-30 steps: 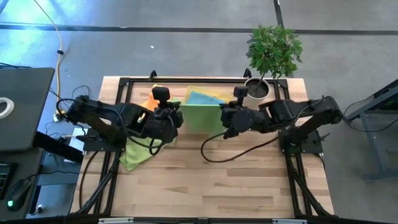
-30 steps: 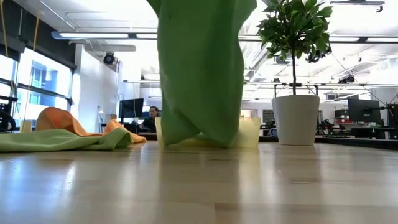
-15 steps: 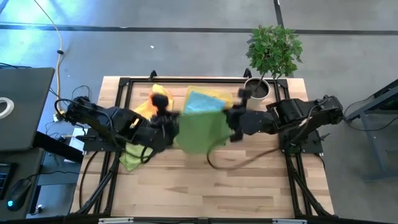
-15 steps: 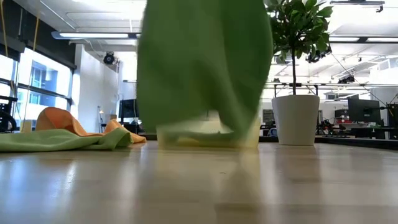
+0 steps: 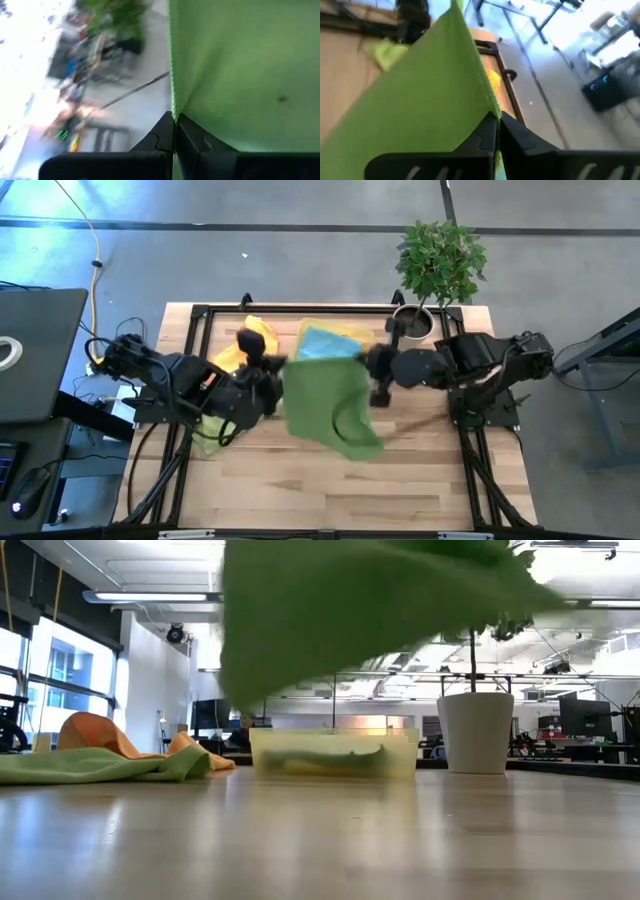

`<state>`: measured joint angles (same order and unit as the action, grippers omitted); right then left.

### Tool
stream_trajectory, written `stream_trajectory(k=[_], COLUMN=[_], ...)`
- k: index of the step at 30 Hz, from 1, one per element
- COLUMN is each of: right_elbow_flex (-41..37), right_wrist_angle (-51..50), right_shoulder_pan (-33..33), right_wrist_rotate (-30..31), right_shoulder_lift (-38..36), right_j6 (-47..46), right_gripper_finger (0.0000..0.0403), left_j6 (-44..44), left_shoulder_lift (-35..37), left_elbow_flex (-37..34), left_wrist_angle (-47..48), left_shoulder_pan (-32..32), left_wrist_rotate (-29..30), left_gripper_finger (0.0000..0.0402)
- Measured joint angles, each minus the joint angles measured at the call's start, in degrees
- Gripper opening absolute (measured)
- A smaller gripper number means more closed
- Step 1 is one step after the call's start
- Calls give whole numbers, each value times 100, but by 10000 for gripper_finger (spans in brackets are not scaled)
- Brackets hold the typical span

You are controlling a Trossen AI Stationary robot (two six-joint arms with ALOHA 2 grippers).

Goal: Fold microfiber towels
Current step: Fold the right green microfiber towel

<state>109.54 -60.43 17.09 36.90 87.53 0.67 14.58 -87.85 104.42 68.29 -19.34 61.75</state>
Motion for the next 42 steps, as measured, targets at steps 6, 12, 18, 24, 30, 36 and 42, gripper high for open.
stream_trajectory(k=[6,12,18,24,30,36,42], right_elbow_flex=[4,4,4,4,4,-297,-1449], right_wrist_angle=[-209,-569,-852,-687,-774,-1251,-322], right_shoulder_pan=[105,81,-233,-426,-39,519,877], right_wrist_rotate=[-2239,-1106,-453,256,-8,-1317,-2786], right_shoulder_lift=[23,25,34,34,39,353,780], right_j6=[84,485,1330,1831,1371,-25,-940], right_gripper_finger=[0,0,0,0,0,0,0], left_j6=[42,503,991,1262,631,-1336,-2240], left_shoulder_lift=[-11,0,-2,-7,-4,-330,-1231], left_elbow_flex=[-4,-5,-7,-9,-9,-28,-66], left_wrist_angle=[-3,-11,-59,-183,-156,247,333], left_shoulder_pan=[-174,61,485,652,180,-351,-599], left_wrist_rotate=[-1963,-808,-329,263,-52,-2037,-4000], left_gripper_finger=[0,0,0,0,0,0,0])
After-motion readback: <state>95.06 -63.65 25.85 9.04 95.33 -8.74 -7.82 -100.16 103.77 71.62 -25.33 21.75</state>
